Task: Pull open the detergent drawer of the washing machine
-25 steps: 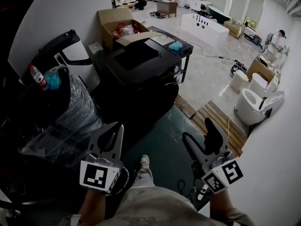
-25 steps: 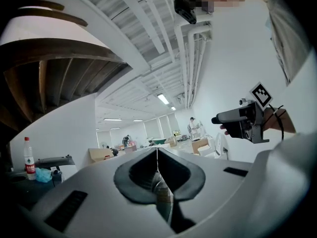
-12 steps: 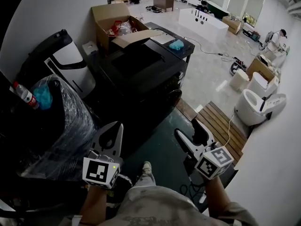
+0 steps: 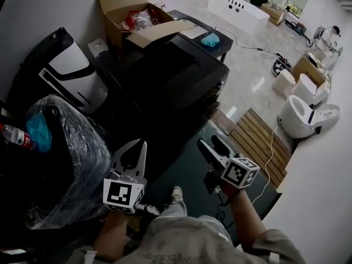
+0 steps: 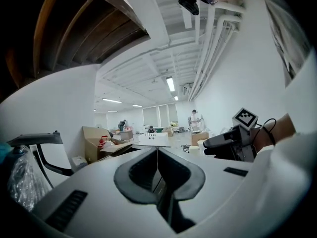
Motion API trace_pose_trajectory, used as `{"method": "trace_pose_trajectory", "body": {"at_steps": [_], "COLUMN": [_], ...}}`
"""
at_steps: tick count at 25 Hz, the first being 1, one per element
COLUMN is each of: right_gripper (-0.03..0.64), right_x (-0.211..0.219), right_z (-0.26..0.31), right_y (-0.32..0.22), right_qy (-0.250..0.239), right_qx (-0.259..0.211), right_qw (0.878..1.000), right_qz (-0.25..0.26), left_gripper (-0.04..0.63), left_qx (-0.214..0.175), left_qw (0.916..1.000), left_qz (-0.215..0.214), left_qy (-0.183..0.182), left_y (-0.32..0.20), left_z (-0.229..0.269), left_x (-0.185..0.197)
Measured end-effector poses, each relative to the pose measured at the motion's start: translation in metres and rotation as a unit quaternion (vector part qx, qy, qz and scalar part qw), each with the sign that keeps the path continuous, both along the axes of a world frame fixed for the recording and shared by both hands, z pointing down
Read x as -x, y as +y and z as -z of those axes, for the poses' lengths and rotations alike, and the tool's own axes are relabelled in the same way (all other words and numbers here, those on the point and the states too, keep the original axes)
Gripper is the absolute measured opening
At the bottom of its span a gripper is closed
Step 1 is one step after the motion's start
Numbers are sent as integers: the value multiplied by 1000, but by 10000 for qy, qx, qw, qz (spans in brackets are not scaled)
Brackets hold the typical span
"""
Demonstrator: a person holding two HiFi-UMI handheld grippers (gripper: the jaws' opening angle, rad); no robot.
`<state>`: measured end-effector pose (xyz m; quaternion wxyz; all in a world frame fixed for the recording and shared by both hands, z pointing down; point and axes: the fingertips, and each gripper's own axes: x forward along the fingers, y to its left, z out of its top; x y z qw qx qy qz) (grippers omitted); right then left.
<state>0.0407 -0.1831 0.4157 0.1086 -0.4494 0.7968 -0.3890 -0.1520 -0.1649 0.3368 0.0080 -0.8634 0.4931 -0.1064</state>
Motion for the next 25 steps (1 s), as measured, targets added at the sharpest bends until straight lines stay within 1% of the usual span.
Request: {"method": "trace_pose_trajectory", "body": {"at_steps": [3, 6, 12, 16, 20, 22, 25], "right_gripper": [349, 353, 357, 358, 359, 362, 362], "right_x": [12, 19, 36, 46, 48, 45, 41], "right_z": [-31, -59, -107, -140, -176, -192, -211], "right_y": [-29, -48, -80, -97, -110, -117, -126], "right_qy": [-368, -561, -1104, -1242, -1634, -1870, -2307], "right_qx": [375, 701, 1189, 1387, 1699, 1826, 1923], "right_qw": [9985, 9957, 9864, 9824, 9715, 9647, 9529], "right_qz": [-140, -203, -259, -143, -230, -313, -433], "left_gripper": [20, 19, 20, 20, 20, 20, 20], "left_qx": [136, 268, 502, 727, 787, 858, 970], "left_qw": [9999, 9996, 9986, 9972, 9955, 9943, 9932], "left_qz": [-12, 34, 60, 135, 451, 520, 557], "left_qy": [-3, 83, 120, 113, 284, 369, 326], "left_y": [-24, -41, -69, -82, -92, -96, -100], "left_z": [-19, -37, -73, -98, -115, -127, -146], "left_x": [11, 17, 23, 25, 32, 31, 27]}}
